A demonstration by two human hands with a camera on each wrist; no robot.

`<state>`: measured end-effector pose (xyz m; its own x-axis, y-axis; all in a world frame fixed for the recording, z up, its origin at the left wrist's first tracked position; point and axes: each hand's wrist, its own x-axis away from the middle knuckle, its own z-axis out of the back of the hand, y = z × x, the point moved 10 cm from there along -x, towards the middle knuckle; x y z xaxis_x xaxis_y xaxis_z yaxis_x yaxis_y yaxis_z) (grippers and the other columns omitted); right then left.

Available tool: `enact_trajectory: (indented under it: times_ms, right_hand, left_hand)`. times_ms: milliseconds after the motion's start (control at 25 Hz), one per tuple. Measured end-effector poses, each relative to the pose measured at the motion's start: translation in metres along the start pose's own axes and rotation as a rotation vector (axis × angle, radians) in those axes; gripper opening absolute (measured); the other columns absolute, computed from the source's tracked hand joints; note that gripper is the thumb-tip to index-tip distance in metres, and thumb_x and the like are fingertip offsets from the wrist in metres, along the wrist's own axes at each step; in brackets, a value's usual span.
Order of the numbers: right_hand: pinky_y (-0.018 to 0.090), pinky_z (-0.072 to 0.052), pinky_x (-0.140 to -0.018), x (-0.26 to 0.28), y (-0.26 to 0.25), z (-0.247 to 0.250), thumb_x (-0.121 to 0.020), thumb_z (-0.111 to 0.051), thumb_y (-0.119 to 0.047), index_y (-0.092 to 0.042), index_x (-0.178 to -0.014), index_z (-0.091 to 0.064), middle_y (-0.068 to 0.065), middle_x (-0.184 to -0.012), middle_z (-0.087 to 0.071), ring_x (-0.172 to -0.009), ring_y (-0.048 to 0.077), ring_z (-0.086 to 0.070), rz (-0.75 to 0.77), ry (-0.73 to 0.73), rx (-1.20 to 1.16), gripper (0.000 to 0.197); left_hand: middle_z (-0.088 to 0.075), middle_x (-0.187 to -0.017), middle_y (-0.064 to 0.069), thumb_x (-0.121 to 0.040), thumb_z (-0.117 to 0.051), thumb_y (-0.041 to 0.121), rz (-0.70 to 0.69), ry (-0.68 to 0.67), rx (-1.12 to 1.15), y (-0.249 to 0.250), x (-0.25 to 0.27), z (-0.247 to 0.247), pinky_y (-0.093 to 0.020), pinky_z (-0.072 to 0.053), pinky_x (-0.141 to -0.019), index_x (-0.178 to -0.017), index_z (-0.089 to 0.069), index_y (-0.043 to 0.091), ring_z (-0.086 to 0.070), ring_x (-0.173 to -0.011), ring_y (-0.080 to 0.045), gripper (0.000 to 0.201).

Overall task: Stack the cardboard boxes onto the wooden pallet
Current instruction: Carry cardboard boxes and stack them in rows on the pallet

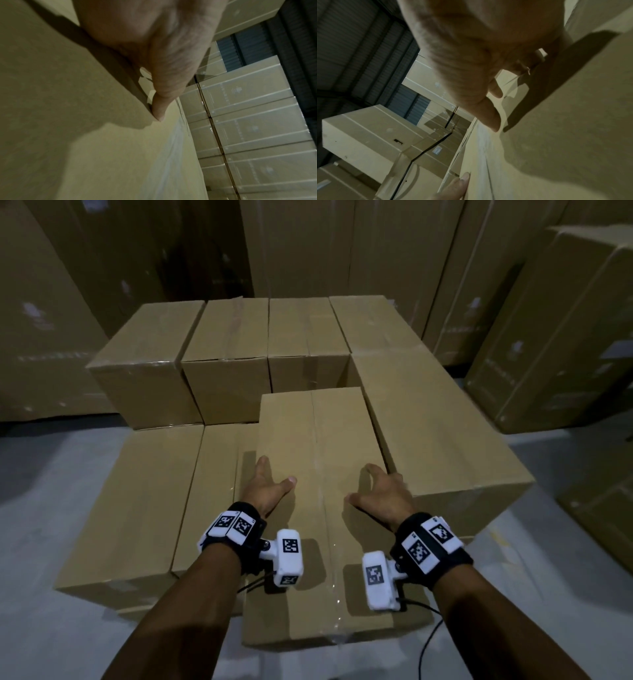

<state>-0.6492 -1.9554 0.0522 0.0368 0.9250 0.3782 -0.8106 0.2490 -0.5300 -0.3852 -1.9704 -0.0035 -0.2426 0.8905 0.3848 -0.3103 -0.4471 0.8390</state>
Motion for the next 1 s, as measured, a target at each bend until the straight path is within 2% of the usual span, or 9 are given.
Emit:
enact_trajectory:
  times_ms: [120, 280, 440, 480, 560, 680, 800, 880, 1000]
  right_hand:
    - [0.042, -0.045, -0.103, 0.015, 0.013, 0.0, -0.087, -0.068, -0.046, -0.022, -0.139, -0.045, 0.015, -0.139, -0.041, -0.125, 0.036, -0.047, -0.035, 0.023, 0.036, 0.062]
    - [0.044, -0.048, -0.099, 0.044, 0.037, -0.008, -0.087, -0.066, -0.049, -0.022, -0.136, -0.048, 0.015, -0.137, -0.048, -0.121, 0.036, -0.051, -0.136, 0.064, 0.046, 0.058]
    - [0.038, -0.042, -0.091, 0.088, 0.058, -0.019, -0.093, -0.058, -0.047, -0.024, -0.136, -0.043, 0.014, -0.136, -0.049, -0.121, 0.035, -0.05, -0.271, 0.176, 0.014, 0.05]
    - [0.041, -0.04, -0.092, 0.103, 0.065, -0.022, -0.093, -0.055, -0.05, -0.025, -0.136, -0.043, 0.013, -0.138, -0.049, -0.123, 0.035, -0.049, -0.33, 0.24, 0.02, 0.051]
    - [0.05, -0.035, -0.104, 0.13, 0.079, -0.031, -0.092, -0.053, -0.056, -0.025, -0.139, -0.04, 0.013, -0.144, -0.043, -0.131, 0.036, -0.042, -0.462, 0.366, 0.001, 0.057]
    - [0.056, -0.029, -0.114, 0.165, 0.095, -0.059, -0.088, -0.061, -0.056, -0.024, -0.153, -0.021, 0.013, -0.158, -0.022, -0.143, 0.037, -0.025, -0.571, 0.577, -0.319, 0.083]
    - [0.054, -0.032, -0.115, 0.18, 0.111, -0.098, -0.081, -0.076, -0.049, -0.025, -0.159, 0.001, 0.013, -0.162, -0.011, -0.143, 0.041, -0.027, -0.645, 0.744, -0.906, 0.112]
    - [0.056, -0.037, -0.112, 0.176, 0.111, -0.12, -0.078, -0.078, -0.048, -0.028, -0.158, 0.005, 0.013, -0.161, -0.012, -0.14, 0.042, -0.031, -0.666, 0.736, -1.143, 0.117]
    - [0.057, -0.043, -0.107, 0.167, 0.104, -0.126, -0.076, -0.074, -0.052, -0.032, -0.157, 0.007, 0.013, -0.159, -0.019, -0.137, 0.042, -0.036, -0.646, 0.695, -1.196, 0.116]
  left_hand:
    - [-0.018, -0.164, -0.004, -0.09, -0.069, 0.039, 0.004, -0.041, -0.05, 0.002, -0.01, -0.01, -0.043, -0.031, -0.117, -0.159, -0.004, 0.032, -0.028, -0.146, -0.031, 0.095]
    - [-0.014, -0.165, -0.006, -0.09, -0.068, 0.043, 0.044, -0.123, -0.106, 0.001, -0.018, -0.017, -0.05, -0.032, -0.116, -0.157, 0.006, 0.036, -0.027, -0.146, -0.035, 0.1]
    - [-0.007, -0.166, -0.005, -0.096, -0.063, 0.03, 0.04, -0.188, -0.066, 0.005, -0.02, -0.019, -0.051, -0.033, -0.114, -0.157, 0.009, 0.035, -0.027, -0.145, -0.037, 0.094]
    - [-0.006, -0.166, -0.006, -0.097, -0.062, 0.027, 0.029, -0.199, -0.056, 0.005, -0.019, -0.02, -0.051, -0.035, -0.113, -0.157, 0.009, 0.035, -0.028, -0.145, -0.037, 0.093]
    - [-0.006, -0.166, -0.007, -0.1, -0.058, 0.023, 0.026, -0.206, -0.032, 0.005, -0.016, -0.02, -0.049, -0.038, -0.109, -0.157, 0.01, 0.034, -0.033, -0.142, -0.038, 0.09]
    - [-0.01, -0.165, -0.01, -0.101, -0.055, 0.025, 0.035, -0.197, -0.055, -0.001, -0.01, -0.018, -0.045, -0.039, -0.105, -0.157, 0.013, 0.03, -0.036, -0.14, -0.037, 0.089]
    - [-0.005, -0.166, -0.007, -0.094, -0.064, 0.038, -0.045, -0.246, -0.157, 0.0, -0.002, -0.017, -0.047, -0.037, -0.106, -0.155, 0.016, 0.035, -0.031, -0.143, -0.036, 0.101]
    - [-0.004, -0.166, -0.006, -0.083, -0.074, 0.045, -0.109, -0.319, -0.214, 0.001, 0.003, -0.02, -0.054, -0.032, -0.112, -0.156, 0.011, 0.036, -0.02, -0.148, -0.034, 0.113]
    - [-0.008, -0.166, -0.003, -0.08, -0.08, 0.042, -0.15, -0.373, -0.238, 0.003, 0.007, -0.022, -0.063, -0.033, -0.109, -0.156, 0.005, 0.036, -0.019, -0.148, -0.034, 0.115]
